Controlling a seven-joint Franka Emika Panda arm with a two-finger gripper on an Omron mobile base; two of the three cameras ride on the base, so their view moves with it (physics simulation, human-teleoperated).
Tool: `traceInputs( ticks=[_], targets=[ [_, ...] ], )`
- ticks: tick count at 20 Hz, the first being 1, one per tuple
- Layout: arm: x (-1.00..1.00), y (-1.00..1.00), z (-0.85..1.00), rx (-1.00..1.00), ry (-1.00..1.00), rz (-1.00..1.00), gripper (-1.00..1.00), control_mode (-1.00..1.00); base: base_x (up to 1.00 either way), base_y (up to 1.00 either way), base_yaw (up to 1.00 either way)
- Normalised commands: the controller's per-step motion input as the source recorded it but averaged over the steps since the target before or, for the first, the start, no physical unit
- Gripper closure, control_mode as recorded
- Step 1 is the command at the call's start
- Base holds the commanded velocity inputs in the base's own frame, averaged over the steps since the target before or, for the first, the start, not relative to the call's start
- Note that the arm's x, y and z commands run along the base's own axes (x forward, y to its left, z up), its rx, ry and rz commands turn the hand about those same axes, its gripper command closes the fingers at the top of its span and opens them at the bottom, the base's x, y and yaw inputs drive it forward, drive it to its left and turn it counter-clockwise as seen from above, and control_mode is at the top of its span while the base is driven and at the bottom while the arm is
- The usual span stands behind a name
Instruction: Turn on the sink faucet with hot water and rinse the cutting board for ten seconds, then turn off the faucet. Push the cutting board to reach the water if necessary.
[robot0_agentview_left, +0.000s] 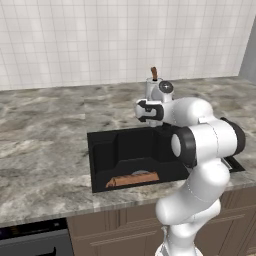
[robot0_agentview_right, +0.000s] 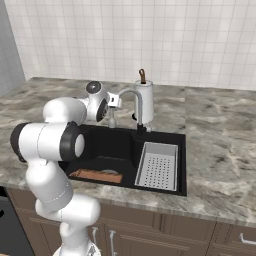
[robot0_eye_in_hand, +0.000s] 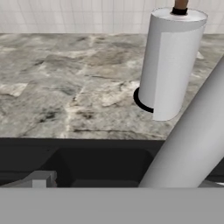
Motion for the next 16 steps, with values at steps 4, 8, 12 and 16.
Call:
traceInputs(
  ticks=[4,8,12,16],
  targets=[
    [0.0,-0.06,0.34,0.0,0.0,0.0,-1.0,-1.0,0.0,0.0,0.0],
    [0.0,-0.06,0.41,0.0,0.0,0.0,-1.0,-1.0,0.0,0.0,0.0],
    [0.14,-0.02,0.11,0.0,0.0,0.0,-1.0,-1.0,0.0,0.0,0.0],
    [0.41,-0.01,0.0,0.0,0.0,0.0,-1.0,-1.0,0.0,0.0,0.0]
  ],
)
